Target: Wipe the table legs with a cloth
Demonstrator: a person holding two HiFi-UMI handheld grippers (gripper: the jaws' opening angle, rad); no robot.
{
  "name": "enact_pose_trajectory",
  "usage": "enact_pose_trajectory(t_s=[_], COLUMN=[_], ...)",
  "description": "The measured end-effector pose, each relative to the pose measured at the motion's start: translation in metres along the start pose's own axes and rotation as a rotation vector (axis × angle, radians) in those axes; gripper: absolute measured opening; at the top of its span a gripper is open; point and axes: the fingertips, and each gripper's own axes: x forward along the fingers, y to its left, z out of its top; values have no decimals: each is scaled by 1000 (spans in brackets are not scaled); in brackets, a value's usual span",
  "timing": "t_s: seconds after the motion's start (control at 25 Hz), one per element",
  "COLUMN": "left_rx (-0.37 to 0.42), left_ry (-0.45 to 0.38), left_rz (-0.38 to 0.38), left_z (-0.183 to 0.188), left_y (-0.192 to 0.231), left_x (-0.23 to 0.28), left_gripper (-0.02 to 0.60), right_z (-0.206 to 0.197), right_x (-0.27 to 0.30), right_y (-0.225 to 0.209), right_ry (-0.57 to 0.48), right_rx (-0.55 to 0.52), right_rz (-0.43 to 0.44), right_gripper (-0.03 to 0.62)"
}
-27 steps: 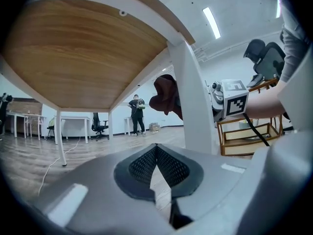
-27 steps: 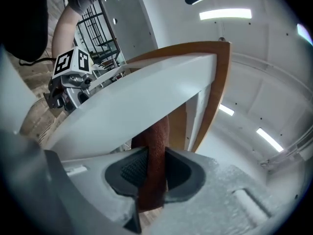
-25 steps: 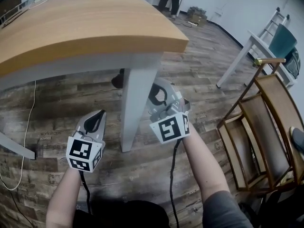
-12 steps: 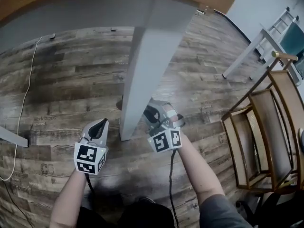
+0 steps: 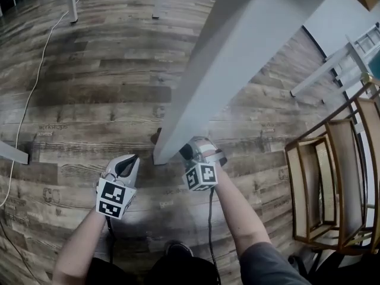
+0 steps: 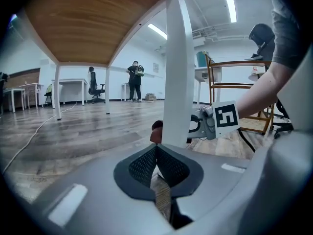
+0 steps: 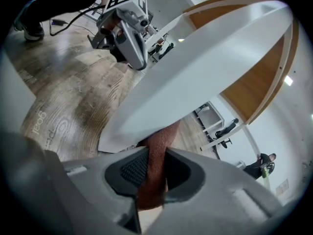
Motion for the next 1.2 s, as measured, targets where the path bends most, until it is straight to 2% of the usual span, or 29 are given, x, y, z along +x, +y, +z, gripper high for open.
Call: enact_pose_trajectory(t_s=[0.12, 0.24, 0.36, 0.6, 0.84, 1.0, 1.2], left_rx=[-44, -52, -58, -59, -68, -108, -31], left_ry=[14, 22, 4, -87, -178, -211, -274], left_rz=[1, 4, 14, 118, 206, 218, 151], left_z=[-15, -21, -16, 10, 47, 75, 130], left_y=[2, 4, 11, 54, 93, 99, 88], left_x=[-1, 0, -2, -19, -45, -61, -86], left_gripper=[19, 20, 20, 18, 19, 18, 18], right_z=[-13, -24, -30, -43, -28, -8, 37], right_x=[15, 25, 26, -6, -76, -119, -174], right_y=[27, 46, 49, 13, -40, -64, -110], right_ry=[48, 97, 124, 139, 61, 34, -33], right_rx=[-4, -22, 23, 285, 572, 648, 676], right_rz=[61, 115, 118, -26, -239, -316, -448], right_gripper=[64, 64, 64, 64, 64, 64, 64])
